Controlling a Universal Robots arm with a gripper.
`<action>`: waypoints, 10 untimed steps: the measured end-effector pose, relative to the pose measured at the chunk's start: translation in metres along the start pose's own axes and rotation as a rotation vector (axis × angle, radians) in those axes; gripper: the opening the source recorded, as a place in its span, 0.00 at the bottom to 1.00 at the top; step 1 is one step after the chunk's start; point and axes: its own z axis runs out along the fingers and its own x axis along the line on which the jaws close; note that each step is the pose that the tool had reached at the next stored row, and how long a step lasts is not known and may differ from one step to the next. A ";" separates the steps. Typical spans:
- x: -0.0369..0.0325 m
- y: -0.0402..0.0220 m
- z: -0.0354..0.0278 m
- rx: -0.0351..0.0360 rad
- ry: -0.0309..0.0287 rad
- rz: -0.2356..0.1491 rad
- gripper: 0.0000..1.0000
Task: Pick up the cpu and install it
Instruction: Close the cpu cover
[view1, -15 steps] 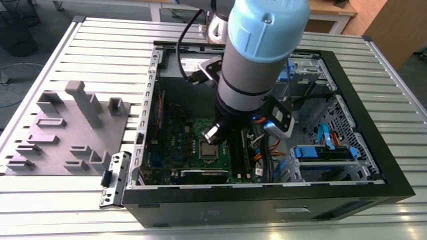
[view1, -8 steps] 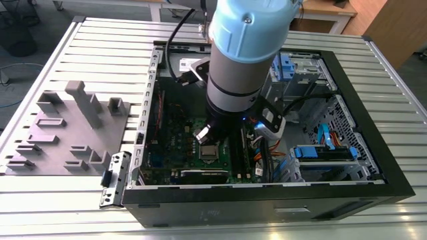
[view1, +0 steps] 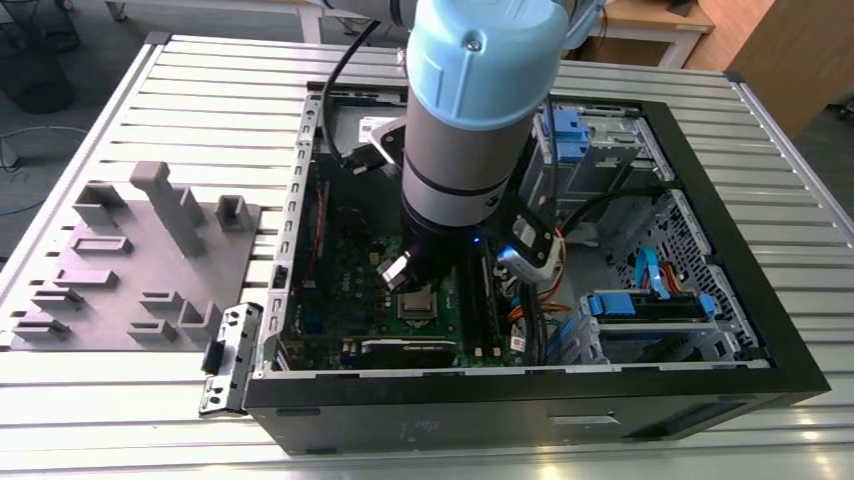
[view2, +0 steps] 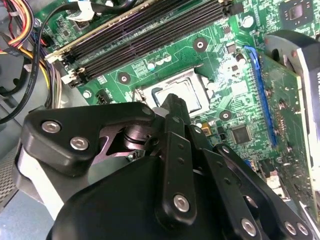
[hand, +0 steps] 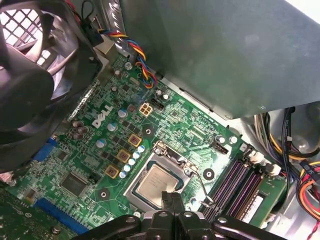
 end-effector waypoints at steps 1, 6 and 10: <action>0.0000 0.0000 0.0002 0.0001 0.0002 0.000 0.11; 0.0002 0.0001 0.0003 0.0001 0.0001 0.000 0.11; 0.0021 0.0010 0.0003 0.0000 -0.0001 0.000 0.11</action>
